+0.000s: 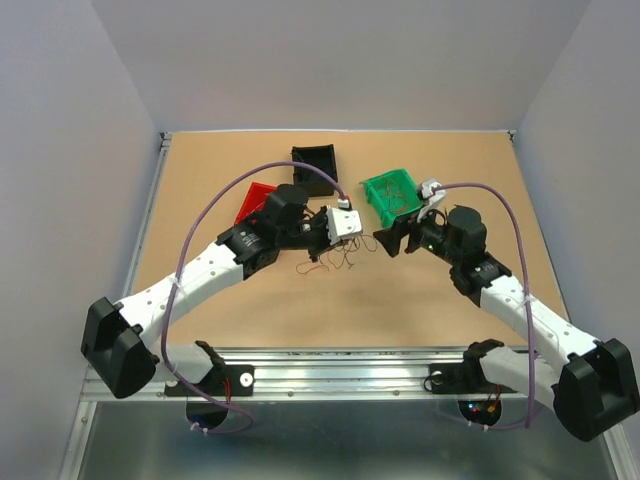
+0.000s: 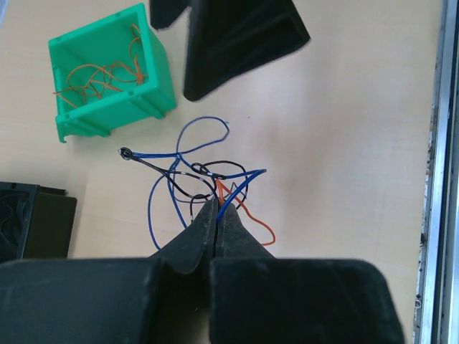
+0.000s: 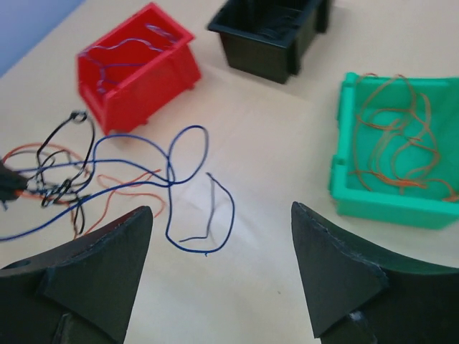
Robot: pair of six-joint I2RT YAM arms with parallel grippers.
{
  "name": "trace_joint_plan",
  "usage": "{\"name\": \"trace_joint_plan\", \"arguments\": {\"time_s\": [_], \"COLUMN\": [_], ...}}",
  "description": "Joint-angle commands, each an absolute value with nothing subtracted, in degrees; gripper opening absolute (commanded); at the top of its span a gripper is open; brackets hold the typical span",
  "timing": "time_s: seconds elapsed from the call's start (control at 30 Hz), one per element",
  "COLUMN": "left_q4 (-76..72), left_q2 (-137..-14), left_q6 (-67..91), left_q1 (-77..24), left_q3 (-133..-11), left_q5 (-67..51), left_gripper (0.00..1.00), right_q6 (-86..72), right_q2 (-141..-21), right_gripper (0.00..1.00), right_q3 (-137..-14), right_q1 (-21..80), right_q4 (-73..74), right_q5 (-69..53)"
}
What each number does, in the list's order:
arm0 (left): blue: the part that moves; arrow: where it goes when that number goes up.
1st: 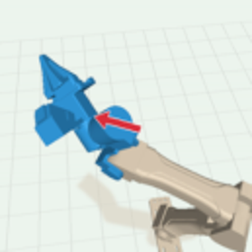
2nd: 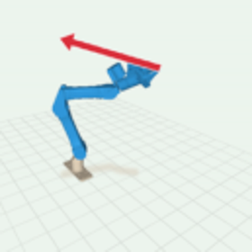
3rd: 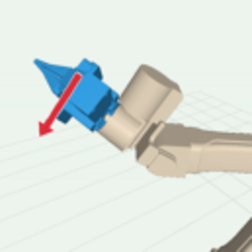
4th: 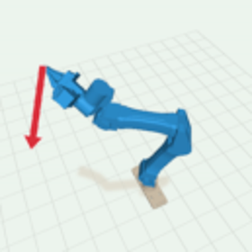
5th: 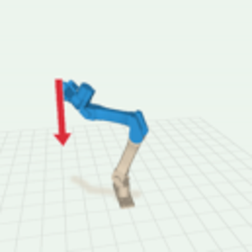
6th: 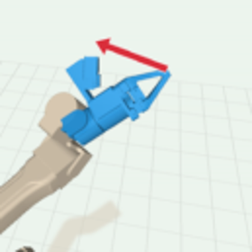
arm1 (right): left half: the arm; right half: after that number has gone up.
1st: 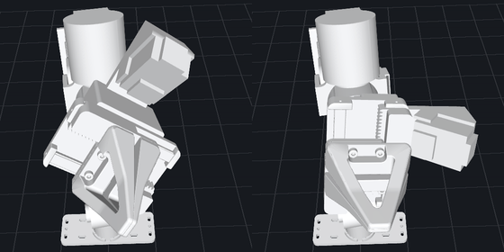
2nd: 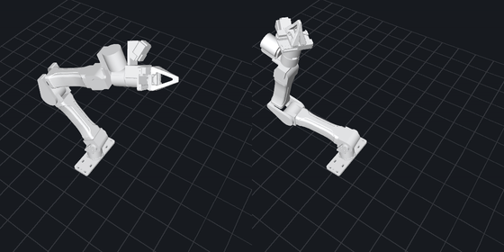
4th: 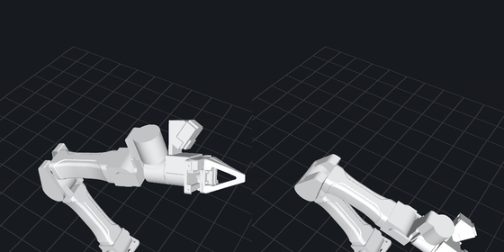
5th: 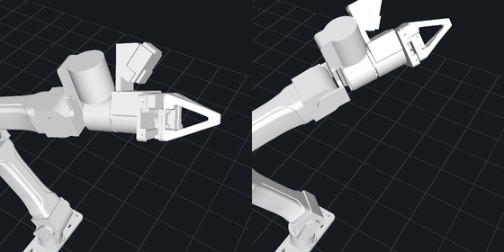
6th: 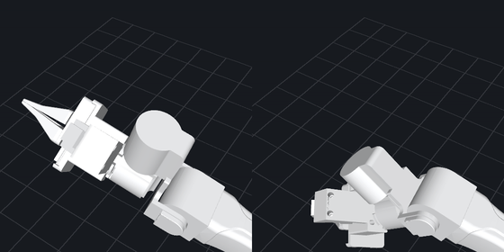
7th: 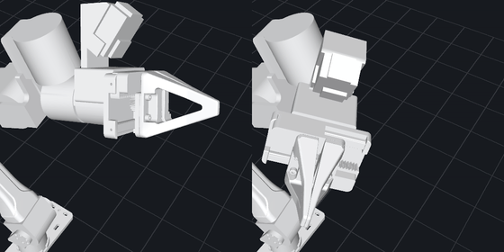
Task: Untangle the cables
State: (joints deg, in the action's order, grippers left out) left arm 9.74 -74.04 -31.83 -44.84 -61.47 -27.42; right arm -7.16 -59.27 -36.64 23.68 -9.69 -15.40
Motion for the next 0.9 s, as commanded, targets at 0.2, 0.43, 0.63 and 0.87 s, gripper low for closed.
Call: {"name": "trace_joint_plan", "arguments": {"time_s": [0.2,0.43,0.63,0.87], "left_q4": [7.4,7.7,8.3,8.4], "left_q2": [-67.8,-66.7,-66.7,-65.8], "left_q6": [-28.2,-28.3,-28.2,-28.1], "left_q1": [-42.3,-42.0,-41.8,-41.4], "left_q3": [-60.4,-60.2,-60.6,-60.4], "left_q5": [-31.5,-32.8,-34.4,-35.4], "left_gripper": [0.0,0.0,0.0,0.0], "right_q6": [-1.9,2.4,3.7,2.9], "right_q2": [-61.4,-67.5,-73.6,-79.9], "right_gripper": [0.78,0.8,0.78,0.47], "right_q3": [-34.8,-35.8,-39.0,-42.1], "right_q1": [23.8,24.1,25.8,26.1], "right_q4": [-22.4,-24.6,-24.5,-26.9], "right_q5": [-40.0,-44.0,-39.9,-38.3]}}
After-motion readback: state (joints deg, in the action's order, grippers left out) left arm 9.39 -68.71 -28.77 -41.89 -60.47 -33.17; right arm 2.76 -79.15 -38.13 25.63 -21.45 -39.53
